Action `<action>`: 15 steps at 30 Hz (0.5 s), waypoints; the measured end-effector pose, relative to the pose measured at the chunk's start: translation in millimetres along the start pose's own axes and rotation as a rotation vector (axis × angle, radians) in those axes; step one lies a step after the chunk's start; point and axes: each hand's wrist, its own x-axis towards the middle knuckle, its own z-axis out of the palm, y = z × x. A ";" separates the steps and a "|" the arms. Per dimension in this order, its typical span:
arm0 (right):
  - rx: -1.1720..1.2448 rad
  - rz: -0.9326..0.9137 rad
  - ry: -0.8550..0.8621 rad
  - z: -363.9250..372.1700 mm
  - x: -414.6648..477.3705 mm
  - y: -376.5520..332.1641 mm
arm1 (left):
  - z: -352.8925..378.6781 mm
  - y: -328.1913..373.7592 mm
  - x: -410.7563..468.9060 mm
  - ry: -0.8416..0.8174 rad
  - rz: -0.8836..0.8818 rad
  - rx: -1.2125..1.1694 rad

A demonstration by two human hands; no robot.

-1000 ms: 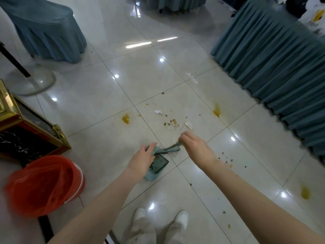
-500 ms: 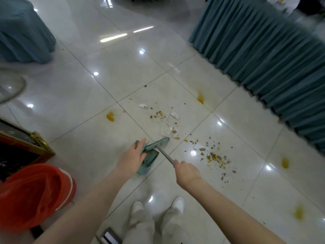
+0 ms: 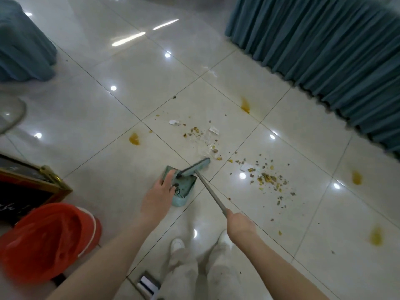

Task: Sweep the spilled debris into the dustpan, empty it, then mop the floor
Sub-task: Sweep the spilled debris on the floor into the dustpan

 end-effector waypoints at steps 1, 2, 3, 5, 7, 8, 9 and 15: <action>0.011 0.004 0.015 -0.3 -1.7 0.8 | 0.2 -1.3 1.1 -0.005 -0.006 0.016; 0.021 0.005 0.031 -0.1 -3.9 2.7 | -0.1 -2.7 1.9 -0.014 -0.005 0.038; 0.029 0.003 0.048 0.0 -7.4 5.3 | -1.0 -4.1 2.4 -0.022 -0.004 0.050; 0.039 -0.003 0.074 2.3 -15.8 13.5 | -4.9 -6.7 2.5 -0.025 -0.018 0.028; 0.059 -0.004 0.099 6.4 -22.1 23.9 | -9.6 -9.3 2.9 -0.027 -0.037 0.012; 0.075 -0.003 0.116 7.6 -23.8 29.1 | -12.5 -10.8 3.5 -0.025 -0.043 0.007; 0.090 -0.002 0.132 7.0 -25.0 33.7 | -15.0 -12.9 4.5 -0.023 -0.046 0.005; 0.128 -0.037 0.223 -31.8 -4.3 53.1 | -29.8 -23.7 17.1 0.025 -0.086 0.018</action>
